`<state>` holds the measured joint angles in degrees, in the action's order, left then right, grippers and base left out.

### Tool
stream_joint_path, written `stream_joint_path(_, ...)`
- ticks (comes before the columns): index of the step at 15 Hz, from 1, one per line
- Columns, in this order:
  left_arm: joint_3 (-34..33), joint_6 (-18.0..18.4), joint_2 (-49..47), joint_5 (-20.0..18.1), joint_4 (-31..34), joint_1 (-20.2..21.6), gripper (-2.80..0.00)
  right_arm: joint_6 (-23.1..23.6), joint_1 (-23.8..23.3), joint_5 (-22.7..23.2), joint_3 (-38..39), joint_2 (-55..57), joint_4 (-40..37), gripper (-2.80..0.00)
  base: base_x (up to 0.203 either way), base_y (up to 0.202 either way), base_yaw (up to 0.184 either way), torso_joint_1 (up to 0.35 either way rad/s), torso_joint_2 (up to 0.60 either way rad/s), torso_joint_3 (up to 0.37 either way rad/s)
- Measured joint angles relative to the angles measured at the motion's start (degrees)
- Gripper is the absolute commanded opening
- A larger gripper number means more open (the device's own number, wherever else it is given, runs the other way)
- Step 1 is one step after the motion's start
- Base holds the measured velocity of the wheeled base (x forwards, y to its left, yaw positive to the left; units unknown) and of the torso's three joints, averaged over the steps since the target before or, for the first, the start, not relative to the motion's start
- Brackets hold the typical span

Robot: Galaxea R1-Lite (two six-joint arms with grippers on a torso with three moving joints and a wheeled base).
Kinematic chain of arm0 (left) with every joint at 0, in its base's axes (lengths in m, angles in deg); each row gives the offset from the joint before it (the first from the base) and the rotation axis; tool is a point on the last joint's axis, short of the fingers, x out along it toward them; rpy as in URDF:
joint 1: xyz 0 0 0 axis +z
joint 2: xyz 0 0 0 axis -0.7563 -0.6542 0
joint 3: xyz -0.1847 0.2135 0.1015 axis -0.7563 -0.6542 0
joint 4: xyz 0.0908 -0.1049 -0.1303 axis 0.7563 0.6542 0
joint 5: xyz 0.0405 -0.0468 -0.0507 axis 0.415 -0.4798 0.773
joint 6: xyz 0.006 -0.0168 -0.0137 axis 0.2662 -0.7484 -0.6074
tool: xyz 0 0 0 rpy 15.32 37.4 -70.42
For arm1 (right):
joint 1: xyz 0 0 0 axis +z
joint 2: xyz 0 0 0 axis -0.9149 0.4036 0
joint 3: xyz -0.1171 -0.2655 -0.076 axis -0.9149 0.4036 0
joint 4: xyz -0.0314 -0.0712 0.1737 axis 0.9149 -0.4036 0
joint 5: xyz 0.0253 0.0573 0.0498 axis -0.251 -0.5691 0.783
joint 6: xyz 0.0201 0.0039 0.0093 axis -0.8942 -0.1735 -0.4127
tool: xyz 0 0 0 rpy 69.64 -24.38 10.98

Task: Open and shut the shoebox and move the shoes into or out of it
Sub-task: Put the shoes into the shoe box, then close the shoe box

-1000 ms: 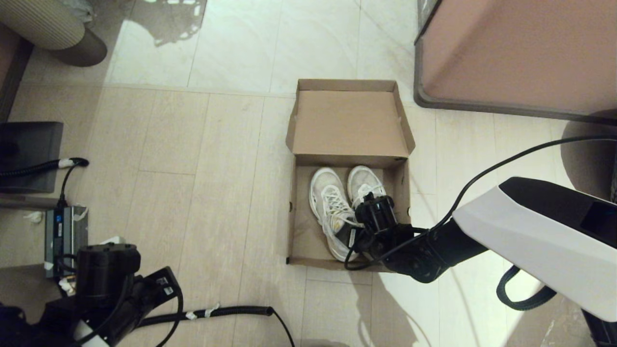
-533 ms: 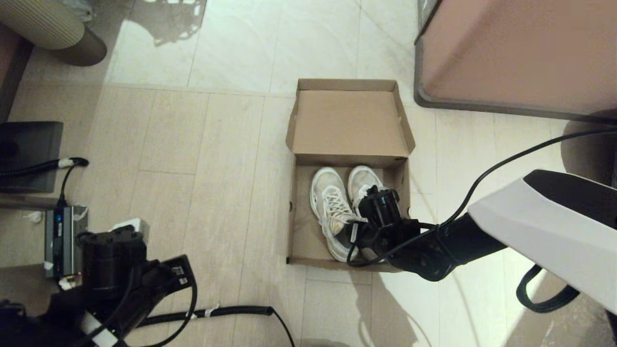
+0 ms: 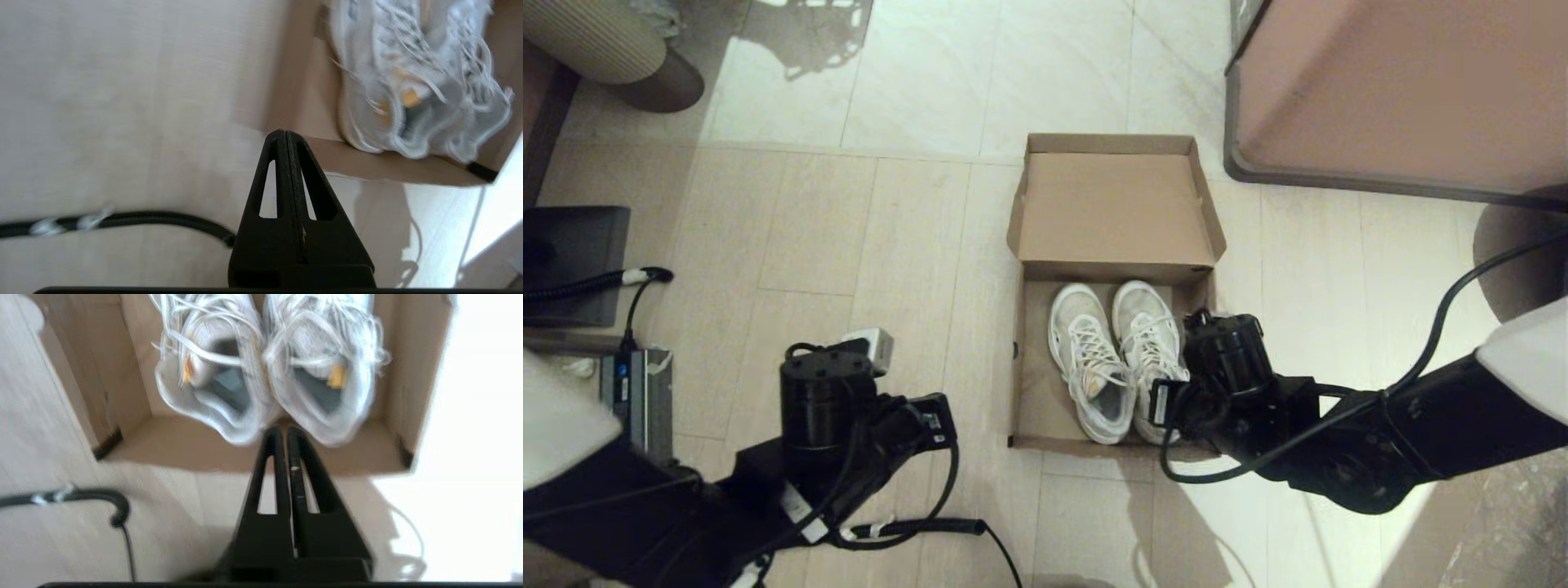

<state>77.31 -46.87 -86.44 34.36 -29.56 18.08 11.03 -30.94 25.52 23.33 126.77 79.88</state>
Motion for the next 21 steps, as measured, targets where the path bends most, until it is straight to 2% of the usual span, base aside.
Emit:
stream_joint_path(3, 5.97, 1.25, -8.97, 0.75, -2.91, -2.09, -2.8, 0.18, -2.19, 0.0, 2.37, -2.65, 0.02, -2.8, 0.0, 0.0, 0.0, 0.0, 0.0, 0.0)
stream_joint_path(7, 16.78, 6.7, -22.24, 2.86, -10.01, -3.36, -2.8, 0.35, -6.28, -1.16, -0.06, -1.4, 0.22, -2.8, 0.0, 0.0, 0.0, 0.0, 0.0, 0.0)
stream_joint_path(11, 25.77, 8.21, -29.46, 2.82, -8.11, -6.7, -2.8, 0.04, -9.82, -2.69, -0.63, 0.24, 0.29, -2.8, 0.0, 0.0, 0.0, 0.0, 0.0, 0.0)
stream_joint_path(14, 26.52, 8.52, -30.99, 3.26, -6.39, -8.19, -2.8, 0.36, -11.46, -2.69, -0.86, 0.98, 0.27, -2.8, 0.0, 0.0, 0.0, 0.0, 0.0, 0.0)
stream_joint_path(18, 22.87, 13.11, -33.5, 3.58, -5.45, -7.78, -2.8, 0.04, -11.87, -2.69, -0.93, 1.68, 0.3, -2.8, 0.0, 0.0, 0.0, 0.0, 0.0, 0.0)
stream_joint_path(21, 22.74, 13.73, -36.12, 3.36, -5.65, -7.42, -2.8, -0.03, -12.64, -2.69, -0.16, 1.71, 0.3, -2.8, 0.0, 0.0, 0.0, 0.0, 0.0, 0.0)
